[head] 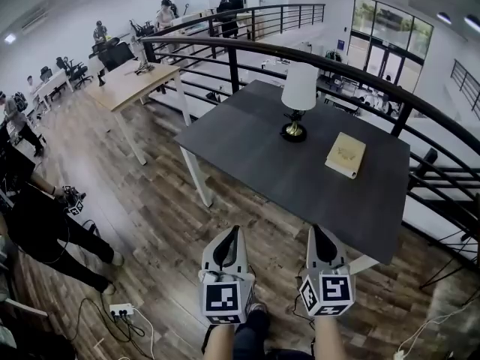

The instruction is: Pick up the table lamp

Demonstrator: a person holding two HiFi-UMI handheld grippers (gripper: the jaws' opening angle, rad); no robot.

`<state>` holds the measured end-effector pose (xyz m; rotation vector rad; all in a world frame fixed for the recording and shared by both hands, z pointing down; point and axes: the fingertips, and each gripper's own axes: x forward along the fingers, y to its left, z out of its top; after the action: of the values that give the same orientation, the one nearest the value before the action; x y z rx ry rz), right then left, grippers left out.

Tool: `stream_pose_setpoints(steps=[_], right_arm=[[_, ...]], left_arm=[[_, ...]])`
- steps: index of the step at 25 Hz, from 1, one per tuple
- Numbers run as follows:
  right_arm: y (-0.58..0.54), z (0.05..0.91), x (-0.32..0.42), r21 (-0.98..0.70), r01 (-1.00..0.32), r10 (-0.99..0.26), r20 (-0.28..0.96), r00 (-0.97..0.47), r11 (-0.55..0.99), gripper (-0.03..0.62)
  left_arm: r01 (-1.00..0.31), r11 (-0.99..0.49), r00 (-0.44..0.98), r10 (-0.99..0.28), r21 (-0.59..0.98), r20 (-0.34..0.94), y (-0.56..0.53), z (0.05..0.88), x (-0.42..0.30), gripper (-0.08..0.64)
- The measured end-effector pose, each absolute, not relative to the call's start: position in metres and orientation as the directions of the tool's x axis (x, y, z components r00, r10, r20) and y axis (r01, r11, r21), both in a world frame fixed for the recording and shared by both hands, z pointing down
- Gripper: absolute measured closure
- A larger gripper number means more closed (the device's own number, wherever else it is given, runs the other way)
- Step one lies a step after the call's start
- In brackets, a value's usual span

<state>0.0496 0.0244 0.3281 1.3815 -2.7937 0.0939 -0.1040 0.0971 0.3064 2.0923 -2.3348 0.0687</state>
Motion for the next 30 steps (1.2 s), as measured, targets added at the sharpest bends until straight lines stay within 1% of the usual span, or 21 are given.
stream_pose_setpoints(steps=[6, 10, 19, 24, 30], right_arm=[[-0.025, 0.331, 0.009, -0.041, -0.810, -0.808, 0.052, -0.587, 0.586, 0.600], [-0.045, 0.329, -0.012, -0.040, -0.810, -0.808, 0.051, -0.586, 0.585, 0.600], [-0.090, 0.337, -0.021, -0.038, -0.822, -0.819, 0.070, -0.569, 0.568, 0.600], [-0.115, 0.343, -0.032, -0.036, -0.817, -0.812, 0.085, -0.577, 0.576, 0.600], [-0.165, 0.350, -0.043, -0.044, -0.813, -0.808, 0.093, -0.582, 0.580, 0.599]], left_arm=[[-0.996, 0.081, -0.082, -0.996, -0.035, 0.033, 0.045, 0.309, -0.143, 0.540], [-0.998, 0.058, -0.059, -0.998, -0.037, 0.023, 0.021, 0.305, -0.157, 0.540], [-1.000, 0.020, -0.020, -0.999, -0.009, 0.035, -0.029, 0.316, -0.164, 0.540], [-1.000, 0.026, -0.026, -0.997, 0.004, 0.067, -0.054, 0.326, -0.175, 0.540], [-0.999, 0.038, -0.038, -0.997, 0.009, 0.068, -0.102, 0.332, -0.188, 0.540]])
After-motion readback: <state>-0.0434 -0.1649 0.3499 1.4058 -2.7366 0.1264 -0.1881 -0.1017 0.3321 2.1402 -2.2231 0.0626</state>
